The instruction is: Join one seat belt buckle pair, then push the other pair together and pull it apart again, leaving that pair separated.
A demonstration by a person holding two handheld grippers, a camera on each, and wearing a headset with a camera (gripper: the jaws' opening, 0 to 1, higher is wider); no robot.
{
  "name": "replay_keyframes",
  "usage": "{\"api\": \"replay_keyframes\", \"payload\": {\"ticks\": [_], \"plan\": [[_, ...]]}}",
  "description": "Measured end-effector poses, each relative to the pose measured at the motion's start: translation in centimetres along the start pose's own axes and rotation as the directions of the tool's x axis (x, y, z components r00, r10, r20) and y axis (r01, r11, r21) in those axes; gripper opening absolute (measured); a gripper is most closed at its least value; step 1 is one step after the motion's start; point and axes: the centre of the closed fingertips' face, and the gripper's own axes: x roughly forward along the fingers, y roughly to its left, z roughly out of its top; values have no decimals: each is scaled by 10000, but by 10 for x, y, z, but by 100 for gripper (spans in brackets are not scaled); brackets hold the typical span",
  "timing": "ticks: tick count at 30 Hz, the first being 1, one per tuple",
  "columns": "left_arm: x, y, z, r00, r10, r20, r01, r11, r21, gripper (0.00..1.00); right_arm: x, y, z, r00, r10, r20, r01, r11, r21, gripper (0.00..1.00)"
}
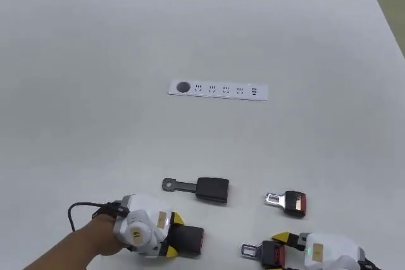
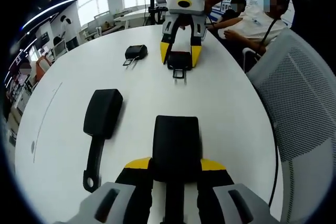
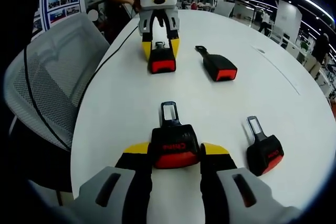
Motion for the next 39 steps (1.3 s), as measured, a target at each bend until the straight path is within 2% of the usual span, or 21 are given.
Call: {"api": "replay_keyframes", "payload": {"ticks": [16,25,29,39], "plan": [[2,2,-5,9999,125,-13,-126,9995,-292,33,28,4,25,9998,221,-3,-221,9994,-256,33],[2,2,-3,9998,144,-118,-148,9995,-296,33,35,6,36,9999,130,63,-129,9997,-194,33],[0,1,2,9997,201,-126,-205,9991,-369,33,39,7,38,9998,159,72,-158,9996,-216,33],[1,1,1,9993,226,-284,-237,9989,-415,33,43,9,50,9995,268,138,-264,9992,-309,33]]}}
